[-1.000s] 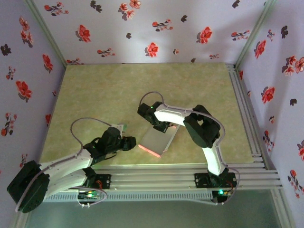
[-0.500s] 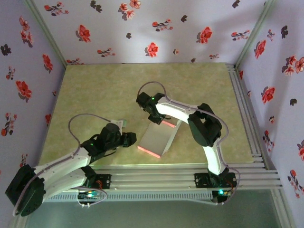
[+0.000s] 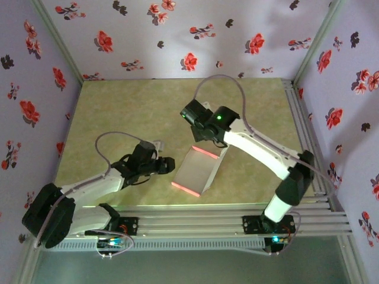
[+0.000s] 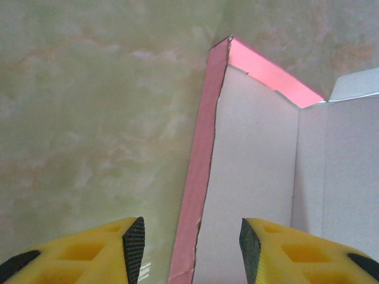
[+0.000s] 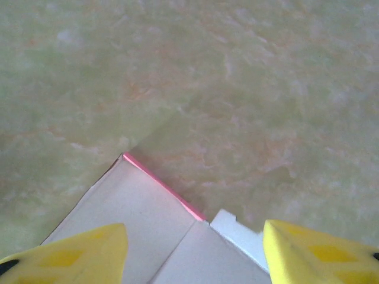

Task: Fold the paper box

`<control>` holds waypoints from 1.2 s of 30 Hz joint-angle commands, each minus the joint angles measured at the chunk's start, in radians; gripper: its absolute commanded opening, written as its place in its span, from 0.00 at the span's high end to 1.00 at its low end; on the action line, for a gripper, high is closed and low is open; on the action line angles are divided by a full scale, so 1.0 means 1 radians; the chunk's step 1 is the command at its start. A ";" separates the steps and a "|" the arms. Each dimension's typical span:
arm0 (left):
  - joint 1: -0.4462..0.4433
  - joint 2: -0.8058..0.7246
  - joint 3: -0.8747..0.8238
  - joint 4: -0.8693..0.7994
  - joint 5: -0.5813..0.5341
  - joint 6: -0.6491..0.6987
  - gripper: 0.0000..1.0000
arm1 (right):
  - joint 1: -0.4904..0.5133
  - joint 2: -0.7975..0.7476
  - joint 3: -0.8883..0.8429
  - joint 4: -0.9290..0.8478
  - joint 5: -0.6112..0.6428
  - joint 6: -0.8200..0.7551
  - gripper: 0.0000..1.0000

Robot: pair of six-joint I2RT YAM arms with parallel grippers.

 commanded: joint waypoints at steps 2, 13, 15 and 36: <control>0.015 0.015 0.054 -0.004 0.026 0.056 0.51 | 0.017 -0.060 -0.058 -0.118 0.099 0.222 0.36; 0.015 -0.019 0.067 -0.033 0.040 0.068 0.52 | 0.015 -0.204 -0.286 -0.080 0.045 0.428 0.38; 0.016 -0.023 0.070 -0.040 0.038 0.073 0.52 | 0.014 -0.219 -0.336 -0.025 0.013 0.439 0.40; 0.178 -0.093 0.142 -0.043 0.289 0.360 0.50 | -0.141 -0.177 -0.402 0.289 -0.281 -0.145 0.95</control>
